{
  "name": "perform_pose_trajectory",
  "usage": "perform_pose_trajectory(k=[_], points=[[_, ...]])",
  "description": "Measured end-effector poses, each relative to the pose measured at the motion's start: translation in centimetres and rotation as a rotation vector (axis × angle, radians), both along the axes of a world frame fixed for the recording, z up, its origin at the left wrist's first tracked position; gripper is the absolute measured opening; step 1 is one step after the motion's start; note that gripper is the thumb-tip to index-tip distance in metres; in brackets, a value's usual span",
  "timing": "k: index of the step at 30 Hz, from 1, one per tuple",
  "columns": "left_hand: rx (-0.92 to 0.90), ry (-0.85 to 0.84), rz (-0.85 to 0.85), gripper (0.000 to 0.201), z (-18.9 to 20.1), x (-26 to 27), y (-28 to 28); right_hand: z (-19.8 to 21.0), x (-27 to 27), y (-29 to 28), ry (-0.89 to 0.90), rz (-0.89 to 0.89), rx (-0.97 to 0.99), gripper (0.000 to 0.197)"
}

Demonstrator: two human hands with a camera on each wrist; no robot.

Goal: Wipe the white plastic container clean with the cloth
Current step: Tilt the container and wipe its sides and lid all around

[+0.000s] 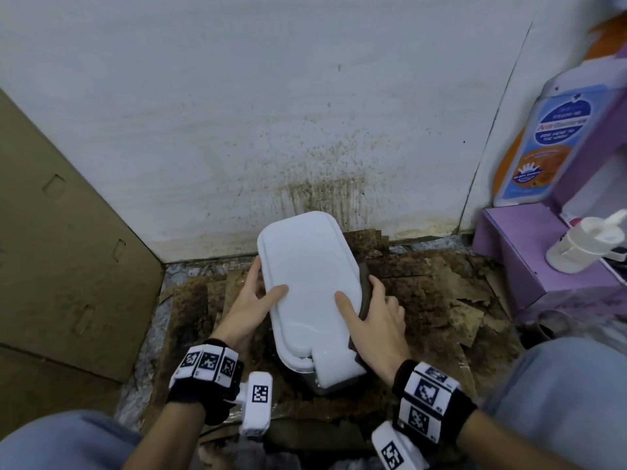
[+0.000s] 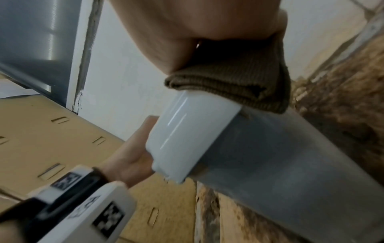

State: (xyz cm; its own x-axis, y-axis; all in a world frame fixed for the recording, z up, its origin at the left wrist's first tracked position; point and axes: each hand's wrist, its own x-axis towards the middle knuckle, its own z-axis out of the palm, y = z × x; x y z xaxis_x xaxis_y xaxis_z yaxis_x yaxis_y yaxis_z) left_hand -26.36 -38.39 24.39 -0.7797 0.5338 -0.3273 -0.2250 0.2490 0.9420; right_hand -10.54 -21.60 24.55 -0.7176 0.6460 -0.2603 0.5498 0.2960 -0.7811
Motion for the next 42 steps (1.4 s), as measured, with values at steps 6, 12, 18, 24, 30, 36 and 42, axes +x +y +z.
perform_pose_trajectory(k=[6, 12, 18, 24, 30, 36, 42], points=[[-0.07, -0.002, -0.049, 0.086, -0.3, -0.6, 0.3, -1.7, 1.0, -2.9, 0.023, -0.069, -0.055, 0.079], [-0.054, 0.061, 0.002, 0.076, -0.5, 0.4, 0.0, -2.4, 1.0, -4.2, 0.079, -0.053, -0.101, 0.07], [-0.123, 0.142, 0.023, 0.073, -0.9, 1.0, -0.1, -2.8, 0.1, -3.5, 0.16, -0.028, -0.186, 0.059], [-0.246, 0.212, 0.021, 0.085, -1.6, 0.7, -0.4, -2.7, -0.5, -2.4, 0.227, -0.018, -0.238, 0.054], [-0.594, 0.687, 0.032, 0.066, -0.5, 1.6, -0.4, -3.0, -0.4, -3.1, 0.258, 0.015, -0.189, 0.054], [-0.554, 0.85, -0.189, 0.06, -0.3, 3.7, 1.2, -3.9, -0.5, -3.4, 0.298, 0.063, -0.14, 0.053], [-0.584, 0.878, -0.328, 0.066, -1.8, 5.5, 3.0, -3.7, -2.1, -1.0, 0.224, 0.191, -0.105, 0.055]])
